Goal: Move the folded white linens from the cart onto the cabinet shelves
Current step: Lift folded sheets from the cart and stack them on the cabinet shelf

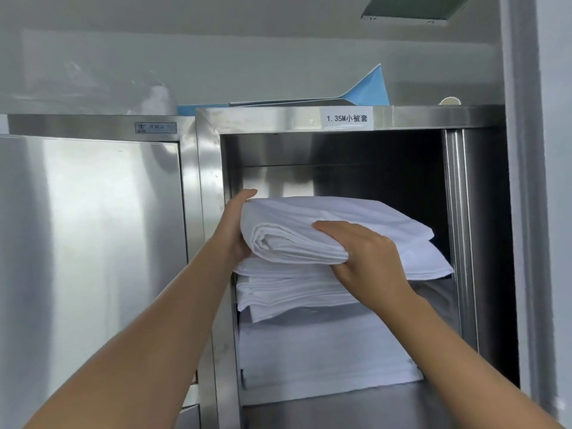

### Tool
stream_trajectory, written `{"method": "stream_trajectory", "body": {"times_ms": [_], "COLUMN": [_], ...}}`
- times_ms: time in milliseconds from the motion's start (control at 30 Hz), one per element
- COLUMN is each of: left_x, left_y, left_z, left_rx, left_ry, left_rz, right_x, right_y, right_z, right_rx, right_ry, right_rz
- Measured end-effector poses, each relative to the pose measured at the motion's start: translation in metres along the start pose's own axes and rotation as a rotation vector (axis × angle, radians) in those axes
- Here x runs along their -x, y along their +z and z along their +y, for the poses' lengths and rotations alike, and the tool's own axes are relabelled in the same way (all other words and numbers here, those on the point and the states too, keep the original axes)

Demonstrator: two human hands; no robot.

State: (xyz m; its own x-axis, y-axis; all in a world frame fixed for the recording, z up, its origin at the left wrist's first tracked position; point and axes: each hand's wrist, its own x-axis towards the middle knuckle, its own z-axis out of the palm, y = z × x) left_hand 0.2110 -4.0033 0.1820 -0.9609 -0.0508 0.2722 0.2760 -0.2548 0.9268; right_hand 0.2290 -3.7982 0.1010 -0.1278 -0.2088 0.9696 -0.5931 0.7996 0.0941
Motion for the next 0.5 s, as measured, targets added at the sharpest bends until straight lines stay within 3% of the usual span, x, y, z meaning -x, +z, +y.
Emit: {"method": "stream_trajectory", "body": {"times_ms": [233,367,500], "left_x": [-0.001,-0.006,-0.009], "left_y": [-0.013,-0.017,-0.02], "left_z": [-0.013,-0.018,-0.021], "left_rx": [-0.017,-0.005,0.014], "left_ry": [-0.046,-0.043,-0.052], "left_rz": [-0.015,-0.013,-0.016], "right_x": [0.015,0.016,-0.001], "right_y": [-0.013,-0.017,-0.012], "right_z": [0.003,0.007,0.03], "right_rx": [-0.054,-0.143,-0.025], "right_ry": [0.078,0.134,0.356], "right_rz": [-0.504,-0.458,-0.323]}}
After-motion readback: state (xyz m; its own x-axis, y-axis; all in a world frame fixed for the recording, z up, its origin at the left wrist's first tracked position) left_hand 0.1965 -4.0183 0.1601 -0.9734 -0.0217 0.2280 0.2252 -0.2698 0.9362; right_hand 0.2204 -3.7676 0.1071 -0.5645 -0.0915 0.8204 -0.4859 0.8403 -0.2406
